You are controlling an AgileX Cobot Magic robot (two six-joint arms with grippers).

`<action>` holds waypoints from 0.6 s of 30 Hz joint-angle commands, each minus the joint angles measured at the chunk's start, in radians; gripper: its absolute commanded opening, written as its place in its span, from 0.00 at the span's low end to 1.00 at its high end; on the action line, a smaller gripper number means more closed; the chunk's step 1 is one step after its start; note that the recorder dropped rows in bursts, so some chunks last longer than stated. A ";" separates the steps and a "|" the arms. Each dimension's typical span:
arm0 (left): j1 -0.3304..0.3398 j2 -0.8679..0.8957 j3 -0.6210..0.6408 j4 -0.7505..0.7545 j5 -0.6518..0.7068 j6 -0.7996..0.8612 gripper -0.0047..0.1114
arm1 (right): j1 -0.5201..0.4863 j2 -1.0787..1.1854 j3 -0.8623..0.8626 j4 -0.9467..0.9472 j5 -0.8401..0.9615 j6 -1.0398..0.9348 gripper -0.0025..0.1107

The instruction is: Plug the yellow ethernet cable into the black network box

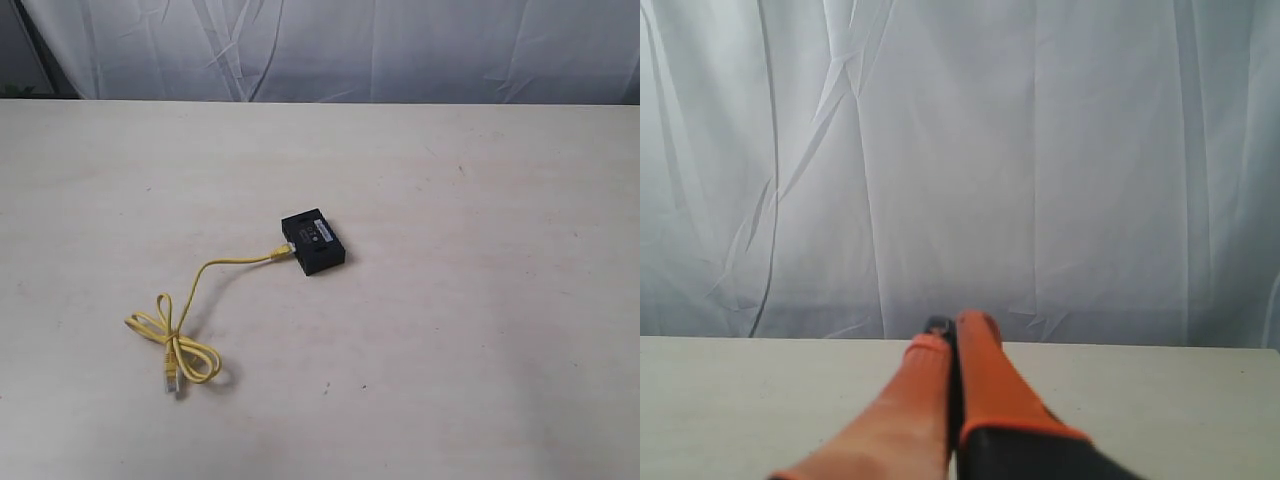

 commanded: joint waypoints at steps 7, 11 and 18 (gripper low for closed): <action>0.086 -0.147 0.137 -0.035 0.003 -0.008 0.04 | -0.005 -0.003 0.005 0.002 0.002 0.001 0.01; 0.104 -0.181 0.137 -0.036 0.131 -0.008 0.04 | -0.005 -0.003 0.005 0.002 0.002 0.001 0.01; 0.104 -0.181 0.137 -0.007 0.139 -0.008 0.04 | -0.005 -0.003 0.005 0.002 0.002 0.001 0.01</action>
